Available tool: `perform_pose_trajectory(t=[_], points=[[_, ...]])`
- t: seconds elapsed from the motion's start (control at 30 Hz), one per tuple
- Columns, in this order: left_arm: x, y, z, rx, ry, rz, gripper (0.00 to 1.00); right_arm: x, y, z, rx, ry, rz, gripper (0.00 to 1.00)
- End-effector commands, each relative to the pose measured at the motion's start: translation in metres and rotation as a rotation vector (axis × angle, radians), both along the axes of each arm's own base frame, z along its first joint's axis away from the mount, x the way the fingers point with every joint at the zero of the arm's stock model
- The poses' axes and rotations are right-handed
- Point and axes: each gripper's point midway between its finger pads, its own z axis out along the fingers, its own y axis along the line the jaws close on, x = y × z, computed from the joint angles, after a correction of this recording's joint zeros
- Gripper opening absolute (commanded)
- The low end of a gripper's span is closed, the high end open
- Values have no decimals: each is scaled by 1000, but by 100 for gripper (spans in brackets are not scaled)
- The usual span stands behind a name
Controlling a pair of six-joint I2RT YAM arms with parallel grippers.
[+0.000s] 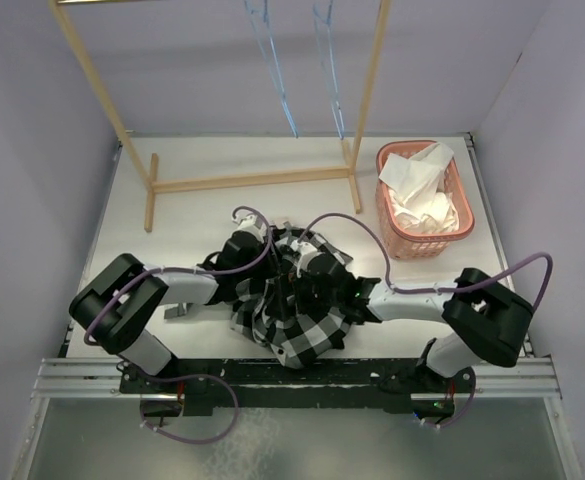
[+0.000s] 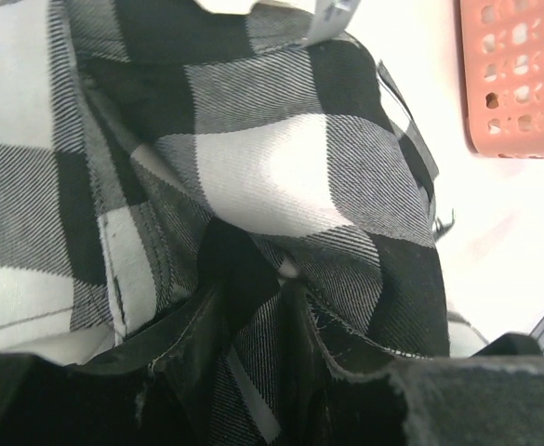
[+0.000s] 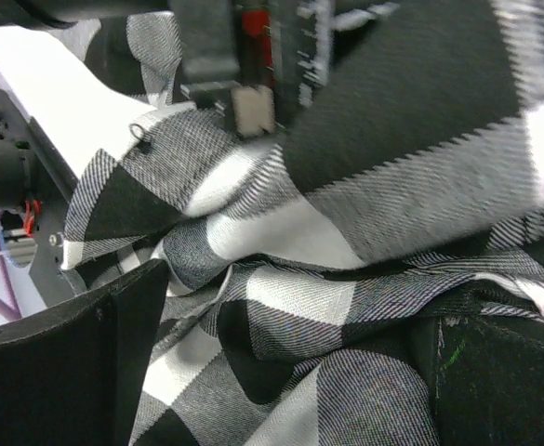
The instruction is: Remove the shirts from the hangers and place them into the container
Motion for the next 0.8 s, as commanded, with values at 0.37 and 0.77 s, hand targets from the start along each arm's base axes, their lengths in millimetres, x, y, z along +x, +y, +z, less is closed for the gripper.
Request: perform_pose_trajectory(t=[0.37,0.77], points=[[-21,-8,-10,-23,-12,26,36,17,4,-48,-94,7,-189,71],[-17,1,64,0,-157,0,39,19,-77,-15,-56,-38,-480,0]])
